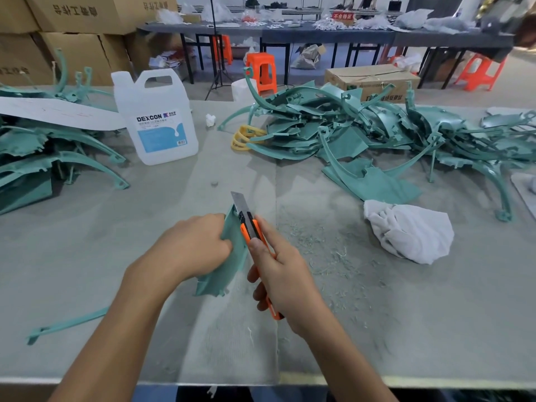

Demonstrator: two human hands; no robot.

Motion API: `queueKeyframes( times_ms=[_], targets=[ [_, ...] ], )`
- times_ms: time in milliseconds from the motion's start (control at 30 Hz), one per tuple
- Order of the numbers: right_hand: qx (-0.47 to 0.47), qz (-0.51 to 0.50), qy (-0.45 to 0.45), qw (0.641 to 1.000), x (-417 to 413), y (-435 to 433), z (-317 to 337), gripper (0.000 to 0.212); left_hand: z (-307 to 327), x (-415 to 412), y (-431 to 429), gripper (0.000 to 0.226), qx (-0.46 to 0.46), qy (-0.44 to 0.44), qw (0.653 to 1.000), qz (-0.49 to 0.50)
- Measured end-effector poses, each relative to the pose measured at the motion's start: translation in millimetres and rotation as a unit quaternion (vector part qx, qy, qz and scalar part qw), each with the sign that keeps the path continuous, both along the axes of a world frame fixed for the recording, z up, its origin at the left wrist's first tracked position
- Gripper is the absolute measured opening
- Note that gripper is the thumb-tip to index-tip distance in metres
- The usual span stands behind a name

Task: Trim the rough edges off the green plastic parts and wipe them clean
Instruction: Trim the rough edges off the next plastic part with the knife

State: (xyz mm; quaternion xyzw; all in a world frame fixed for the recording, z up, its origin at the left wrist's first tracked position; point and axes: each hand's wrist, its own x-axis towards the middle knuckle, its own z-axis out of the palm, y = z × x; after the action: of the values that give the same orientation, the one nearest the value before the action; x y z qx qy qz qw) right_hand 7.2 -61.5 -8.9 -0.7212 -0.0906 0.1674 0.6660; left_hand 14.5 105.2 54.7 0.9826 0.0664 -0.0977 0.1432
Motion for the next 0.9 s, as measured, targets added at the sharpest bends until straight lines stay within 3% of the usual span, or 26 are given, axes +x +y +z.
queueKeyframes(
  times_ms=[200,267,367,467,733,900],
  targets=[
    [0.030,0.000,0.051,0.998,5.6,1.1,-9.4,0.042,-6.8,-6.0,4.0,0.007,-0.014,-0.005,1.000,0.006],
    [-0.023,0.000,0.023,0.999,5.6,-3.9,-14.5,0.040,-8.8,-6.5,6.1,0.006,-0.017,-0.008,1.000,0.012],
    [-0.176,0.028,-0.037,0.983,13.0,-17.4,-16.3,0.035,-9.5,-5.6,8.0,0.006,-0.022,-0.010,1.000,0.014],
    [-0.274,0.055,-0.022,0.960,16.6,-31.2,-17.2,0.036,-10.7,-6.5,4.7,0.008,-0.009,-0.002,1.000,0.005],
    [-0.132,-0.005,-0.078,0.988,5.4,-25.2,6.8,0.041,-9.0,-6.1,-2.8,0.008,0.017,-0.009,1.000,-0.007],
    [-0.185,0.018,-0.055,0.981,8.0,-20.2,-0.7,0.038,-9.3,-6.1,-0.5,0.004,0.008,-0.014,1.000,0.004]
  ],
)
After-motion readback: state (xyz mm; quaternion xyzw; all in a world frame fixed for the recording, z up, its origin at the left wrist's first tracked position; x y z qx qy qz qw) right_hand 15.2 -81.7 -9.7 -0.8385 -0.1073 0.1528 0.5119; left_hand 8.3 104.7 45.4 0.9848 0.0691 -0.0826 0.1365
